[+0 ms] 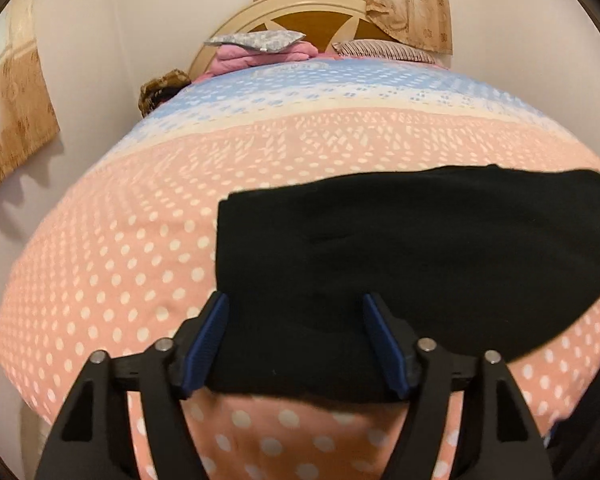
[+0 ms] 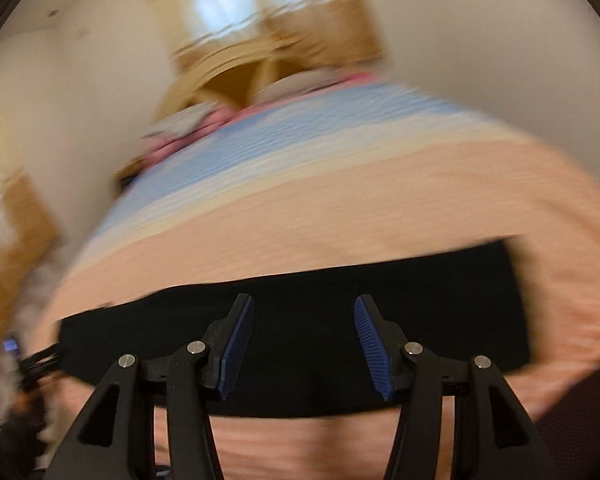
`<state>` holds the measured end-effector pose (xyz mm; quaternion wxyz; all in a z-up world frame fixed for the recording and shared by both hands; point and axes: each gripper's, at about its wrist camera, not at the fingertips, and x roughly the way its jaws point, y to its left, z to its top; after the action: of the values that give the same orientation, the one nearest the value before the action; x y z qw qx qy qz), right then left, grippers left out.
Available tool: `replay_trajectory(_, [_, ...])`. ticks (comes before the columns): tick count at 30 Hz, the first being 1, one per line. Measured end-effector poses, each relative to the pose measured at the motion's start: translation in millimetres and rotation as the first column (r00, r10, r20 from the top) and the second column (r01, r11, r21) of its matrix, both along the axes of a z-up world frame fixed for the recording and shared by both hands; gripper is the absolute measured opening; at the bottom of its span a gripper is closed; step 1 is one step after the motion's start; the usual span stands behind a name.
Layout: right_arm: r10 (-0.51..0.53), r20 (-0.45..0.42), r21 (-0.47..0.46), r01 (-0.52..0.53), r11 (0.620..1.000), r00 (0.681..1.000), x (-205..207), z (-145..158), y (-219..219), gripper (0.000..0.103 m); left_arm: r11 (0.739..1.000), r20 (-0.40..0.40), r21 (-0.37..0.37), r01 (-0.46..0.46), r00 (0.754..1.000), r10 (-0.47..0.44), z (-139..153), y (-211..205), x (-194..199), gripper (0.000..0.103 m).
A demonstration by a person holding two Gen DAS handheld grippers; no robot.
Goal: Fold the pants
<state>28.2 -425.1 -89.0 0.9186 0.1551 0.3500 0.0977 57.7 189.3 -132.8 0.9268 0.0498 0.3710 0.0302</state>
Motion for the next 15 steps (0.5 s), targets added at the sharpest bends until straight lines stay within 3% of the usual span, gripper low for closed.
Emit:
replay_trajectory(3, [0.186, -0.061, 0.055, -0.183, 0.982, 0.981, 40, -3, 75, 0.054, 1.0, 0.007, -0.022, -0.012, 1.0, 0.012, -4, 6, 8, 0.085])
replay_trajectory(5, [0.289, -0.099, 0.082, -0.282, 0.956, 0.952, 66, -7, 127, 0.054, 0.995, -0.004, -0.084, -0.048, 0.999, 0.048, -3, 15, 8, 0.084])
replay_trajectory(7, [0.38, -0.15, 0.12, -0.365, 0.923, 0.913, 95, -12, 177, 0.054, 0.996, 0.044, -0.067, -0.055, 0.997, 0.058, 12, 5, -2, 0.081])
replay_trajectory(10, [0.477, -0.211, 0.186, -0.444, 0.876, 0.853, 134, -23, 244, 0.054, 0.998, 0.124, -0.056, 0.026, 0.992, -0.019, 35, -25, -13, 0.082])
replay_trajectory(12, [0.508, -0.259, 0.225, -0.46, 0.859, 0.821, 160, -33, 286, 0.054, 0.988, 0.134, -0.108, 0.108, 0.987, -0.093, 42, -47, -12, 0.083])
replay_trajectory(15, [0.523, -0.316, 0.245, -0.464, 0.851, 0.792, 188, -47, 329, 0.054, 0.971, 0.134, -0.118, 0.207, 0.973, -0.191, 38, -82, -4, 0.083])
